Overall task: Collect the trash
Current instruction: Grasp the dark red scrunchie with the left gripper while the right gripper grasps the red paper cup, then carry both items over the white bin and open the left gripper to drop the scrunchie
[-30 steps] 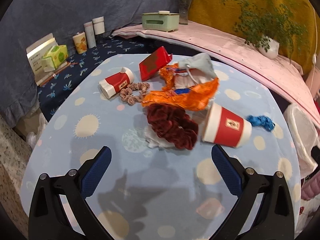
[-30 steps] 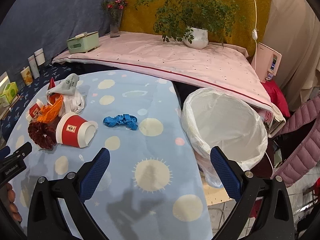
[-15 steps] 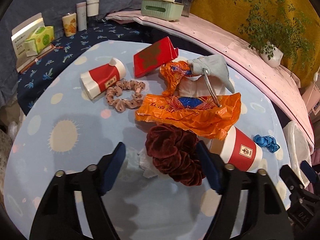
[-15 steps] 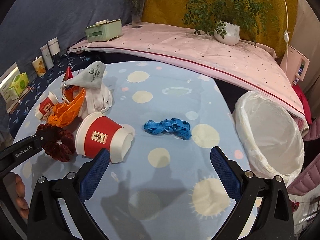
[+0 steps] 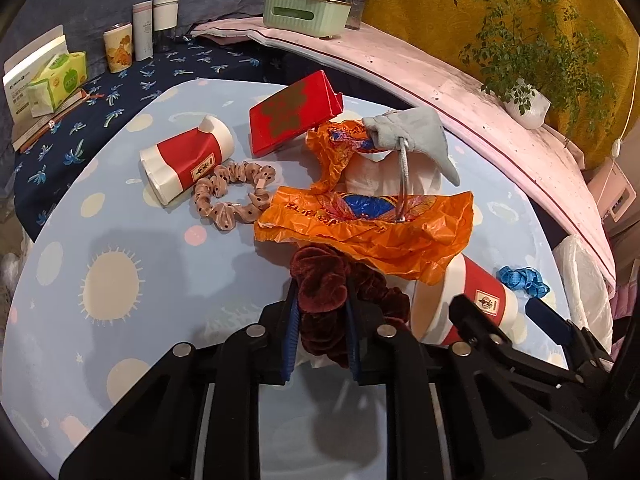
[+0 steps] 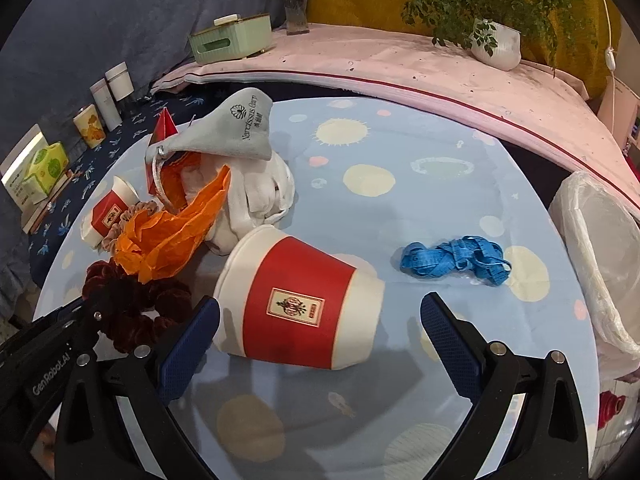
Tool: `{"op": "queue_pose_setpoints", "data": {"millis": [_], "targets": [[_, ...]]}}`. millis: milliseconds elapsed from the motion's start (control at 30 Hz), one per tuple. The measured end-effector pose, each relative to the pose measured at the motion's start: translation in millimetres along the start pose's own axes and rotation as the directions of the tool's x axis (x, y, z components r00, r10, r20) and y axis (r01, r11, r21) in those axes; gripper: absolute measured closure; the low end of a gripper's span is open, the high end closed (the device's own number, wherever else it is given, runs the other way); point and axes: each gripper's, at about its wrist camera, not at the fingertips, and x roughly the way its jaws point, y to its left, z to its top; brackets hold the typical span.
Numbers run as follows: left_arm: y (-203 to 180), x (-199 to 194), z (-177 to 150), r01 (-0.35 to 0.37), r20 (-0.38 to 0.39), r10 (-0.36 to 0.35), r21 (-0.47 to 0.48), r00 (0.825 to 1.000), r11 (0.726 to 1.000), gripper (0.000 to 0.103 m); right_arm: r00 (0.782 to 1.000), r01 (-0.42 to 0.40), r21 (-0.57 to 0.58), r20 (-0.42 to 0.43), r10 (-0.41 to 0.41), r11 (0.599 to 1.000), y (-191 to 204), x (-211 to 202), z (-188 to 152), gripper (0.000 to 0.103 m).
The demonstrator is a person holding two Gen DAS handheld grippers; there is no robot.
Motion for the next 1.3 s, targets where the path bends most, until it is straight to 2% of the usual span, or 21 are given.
{"op": "queue_pose_setpoints", "data": {"millis": [500, 733, 1033, 1300], "targets": [[15.8, -0.1, 5.7, 0.019, 0.001, -0.019, -0.017, 1.0, 1.0, 0.084, 1.0, 0.0, 0.029, -0.027, 0.001, 1.0, 19.9, 17.8, 11.4, 0.007], [16.2, 0.4, 3.1, 0.018, -0.006, -0.018, -0.02, 1.0, 1.0, 0.085, 0.999, 0.007, 0.025, -0.053, -0.006, 1.0, 22.2, 24.2, 5.3, 0.009], [6.3, -8.2, -2.5, 0.016, 0.0, -0.016, -0.007, 1.0, 1.0, 0.085, 0.999, 0.013, 0.027, -0.03, -0.012, 1.0, 6.8, 4.0, -4.5, 0.01], [-20.2, -29.9, -7.8, 0.032, 0.023, -0.032, 0.022, 0.999, 0.999, 0.086, 0.998, 0.039, 0.028, 0.051, -0.04, 0.999, -23.2, -38.7, -7.2, 0.01]]}}
